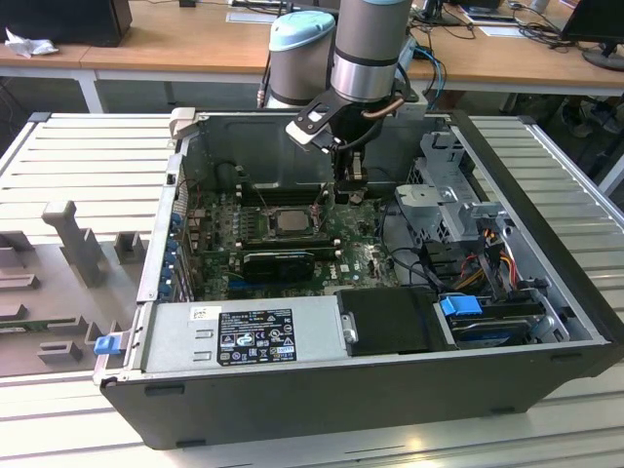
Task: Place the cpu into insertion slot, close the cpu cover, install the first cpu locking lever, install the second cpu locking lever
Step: 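Close the cpu cover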
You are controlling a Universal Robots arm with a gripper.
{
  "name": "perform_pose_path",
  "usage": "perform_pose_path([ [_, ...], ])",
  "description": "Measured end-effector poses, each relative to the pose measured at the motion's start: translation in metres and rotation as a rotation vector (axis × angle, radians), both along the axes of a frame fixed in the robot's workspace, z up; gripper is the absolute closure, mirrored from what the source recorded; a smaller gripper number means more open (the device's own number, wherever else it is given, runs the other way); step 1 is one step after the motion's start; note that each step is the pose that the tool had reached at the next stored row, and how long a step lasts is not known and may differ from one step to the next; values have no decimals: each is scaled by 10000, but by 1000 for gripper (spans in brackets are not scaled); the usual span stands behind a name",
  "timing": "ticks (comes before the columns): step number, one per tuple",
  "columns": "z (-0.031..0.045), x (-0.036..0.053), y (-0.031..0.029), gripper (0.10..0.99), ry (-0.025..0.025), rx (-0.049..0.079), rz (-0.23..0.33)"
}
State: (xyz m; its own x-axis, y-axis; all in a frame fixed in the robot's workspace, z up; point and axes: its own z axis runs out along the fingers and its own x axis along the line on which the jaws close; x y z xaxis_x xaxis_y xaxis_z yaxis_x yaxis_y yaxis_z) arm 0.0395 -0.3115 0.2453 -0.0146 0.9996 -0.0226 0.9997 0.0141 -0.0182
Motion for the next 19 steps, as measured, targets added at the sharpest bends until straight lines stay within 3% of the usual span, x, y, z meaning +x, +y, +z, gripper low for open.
perform_pose_path([
  [15, 0, -40, 0, 980, -5, 1, 1],
  [19, 0, -85, 0, 980, -8, 0, 2],
])
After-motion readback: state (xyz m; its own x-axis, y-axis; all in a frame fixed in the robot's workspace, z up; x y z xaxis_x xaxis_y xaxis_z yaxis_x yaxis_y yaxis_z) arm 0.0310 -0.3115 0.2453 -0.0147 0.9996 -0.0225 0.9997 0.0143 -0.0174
